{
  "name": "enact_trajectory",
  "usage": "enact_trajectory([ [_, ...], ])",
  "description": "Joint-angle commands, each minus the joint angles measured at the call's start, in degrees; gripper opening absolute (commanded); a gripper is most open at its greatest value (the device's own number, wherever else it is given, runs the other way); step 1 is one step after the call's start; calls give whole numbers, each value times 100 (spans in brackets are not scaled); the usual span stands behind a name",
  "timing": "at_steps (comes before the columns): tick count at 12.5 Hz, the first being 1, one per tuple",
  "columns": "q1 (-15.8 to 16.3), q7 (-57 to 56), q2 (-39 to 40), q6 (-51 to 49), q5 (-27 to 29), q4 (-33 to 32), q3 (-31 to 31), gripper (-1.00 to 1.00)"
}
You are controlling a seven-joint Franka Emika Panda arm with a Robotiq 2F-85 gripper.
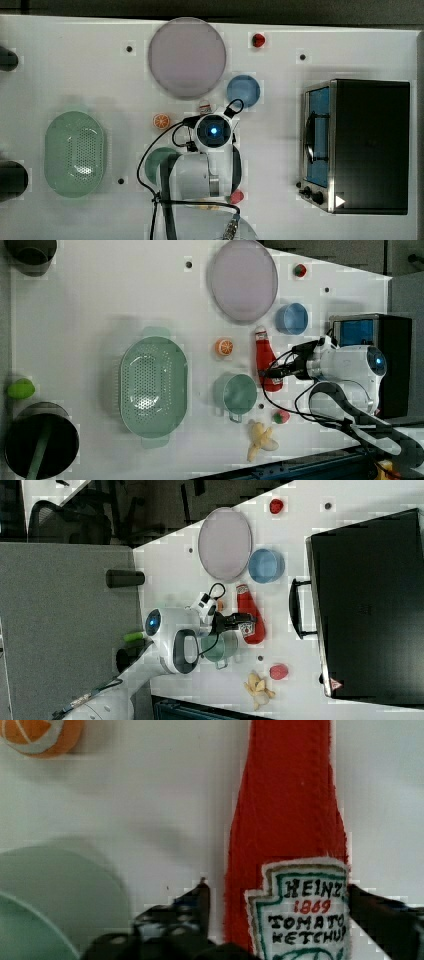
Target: Pick Ketchup from the table and place it in strainer.
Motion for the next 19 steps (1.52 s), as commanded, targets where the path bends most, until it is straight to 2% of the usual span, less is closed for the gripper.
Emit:
enact_trajectory([
  [1, 4, -153, 123, 285, -43, 116, -11, 25],
  [4, -2, -151, -26, 273, -42, 179, -12, 25],
  [6, -7, -119, -424, -24, -40, 202, -16, 25],
  [9, 16, 33, -1290, -1218, -11, 367, 99, 25],
  [13, 132, 263, -2188, -2806, 24, 957, 510, 25],
  [17, 315, 1493, -2446, -3480, 410, 1423, 1239, 25],
  [19, 421, 2375, -2401, -3471, 703, 1484, 1691, 25],
])
